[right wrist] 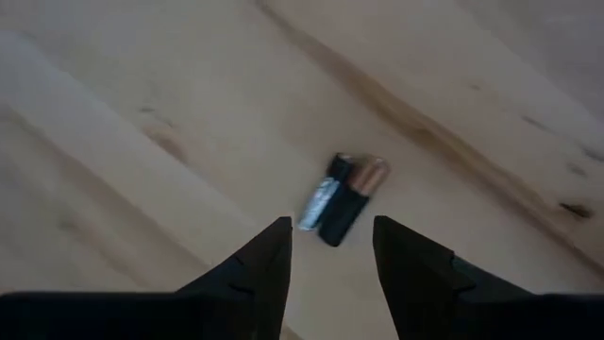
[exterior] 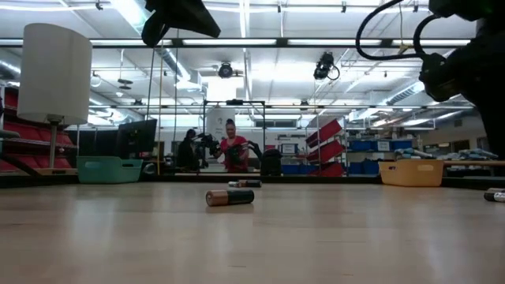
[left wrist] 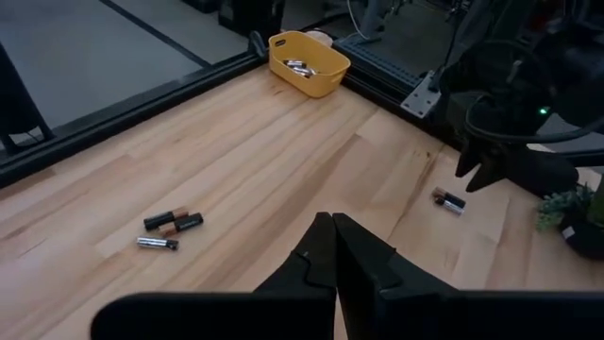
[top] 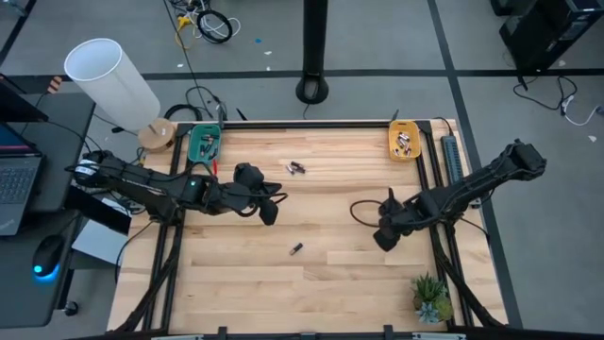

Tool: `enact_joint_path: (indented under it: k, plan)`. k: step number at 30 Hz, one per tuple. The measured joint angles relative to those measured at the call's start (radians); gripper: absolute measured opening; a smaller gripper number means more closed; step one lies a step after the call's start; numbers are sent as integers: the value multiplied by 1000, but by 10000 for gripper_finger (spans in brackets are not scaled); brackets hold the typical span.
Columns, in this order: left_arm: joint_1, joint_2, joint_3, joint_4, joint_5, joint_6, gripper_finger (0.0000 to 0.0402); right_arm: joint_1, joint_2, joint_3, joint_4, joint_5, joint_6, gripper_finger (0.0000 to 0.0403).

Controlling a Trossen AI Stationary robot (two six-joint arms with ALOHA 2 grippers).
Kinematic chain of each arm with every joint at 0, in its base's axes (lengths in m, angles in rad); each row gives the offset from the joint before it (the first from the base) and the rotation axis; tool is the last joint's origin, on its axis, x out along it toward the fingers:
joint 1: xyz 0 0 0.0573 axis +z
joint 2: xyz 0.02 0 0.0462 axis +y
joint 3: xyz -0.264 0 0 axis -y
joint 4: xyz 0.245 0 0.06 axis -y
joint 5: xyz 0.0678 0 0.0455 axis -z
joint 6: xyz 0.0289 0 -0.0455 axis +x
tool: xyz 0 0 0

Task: Sort batteries
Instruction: Put the black battery into the blue bin

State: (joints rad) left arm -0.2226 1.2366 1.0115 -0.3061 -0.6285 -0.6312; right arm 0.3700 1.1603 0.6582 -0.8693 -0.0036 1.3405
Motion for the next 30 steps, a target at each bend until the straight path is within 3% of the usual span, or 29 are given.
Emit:
enact_joint_path:
  k: [30]
  plan:
    - [0, 0, 0, -6, 0, 25, 8, 41, 0, -153, 134, 30, 92, 158]
